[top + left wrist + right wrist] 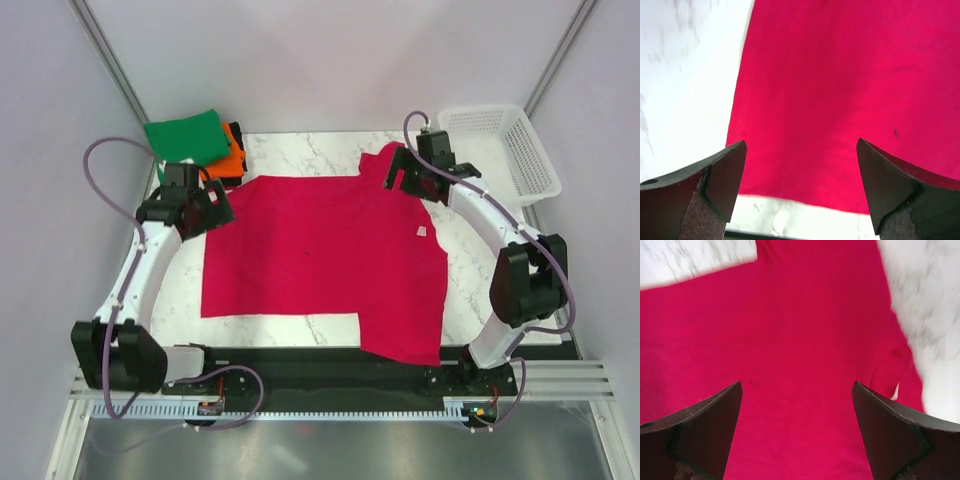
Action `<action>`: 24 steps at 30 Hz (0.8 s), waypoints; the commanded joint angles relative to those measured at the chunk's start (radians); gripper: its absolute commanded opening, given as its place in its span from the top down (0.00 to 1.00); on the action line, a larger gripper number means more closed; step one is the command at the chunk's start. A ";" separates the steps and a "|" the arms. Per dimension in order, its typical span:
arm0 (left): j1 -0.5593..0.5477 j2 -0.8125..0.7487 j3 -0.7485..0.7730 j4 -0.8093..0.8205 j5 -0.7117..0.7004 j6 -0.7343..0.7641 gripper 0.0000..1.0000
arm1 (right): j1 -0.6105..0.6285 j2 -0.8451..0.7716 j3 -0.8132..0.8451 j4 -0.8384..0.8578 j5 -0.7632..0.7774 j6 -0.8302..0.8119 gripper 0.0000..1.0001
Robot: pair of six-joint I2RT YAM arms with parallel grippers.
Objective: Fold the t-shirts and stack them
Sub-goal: Flatten the tshirt out
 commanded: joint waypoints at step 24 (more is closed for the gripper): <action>0.180 -0.548 -0.841 0.027 -0.114 -0.757 0.25 | 0.117 -0.611 -0.765 -0.122 0.309 0.320 0.02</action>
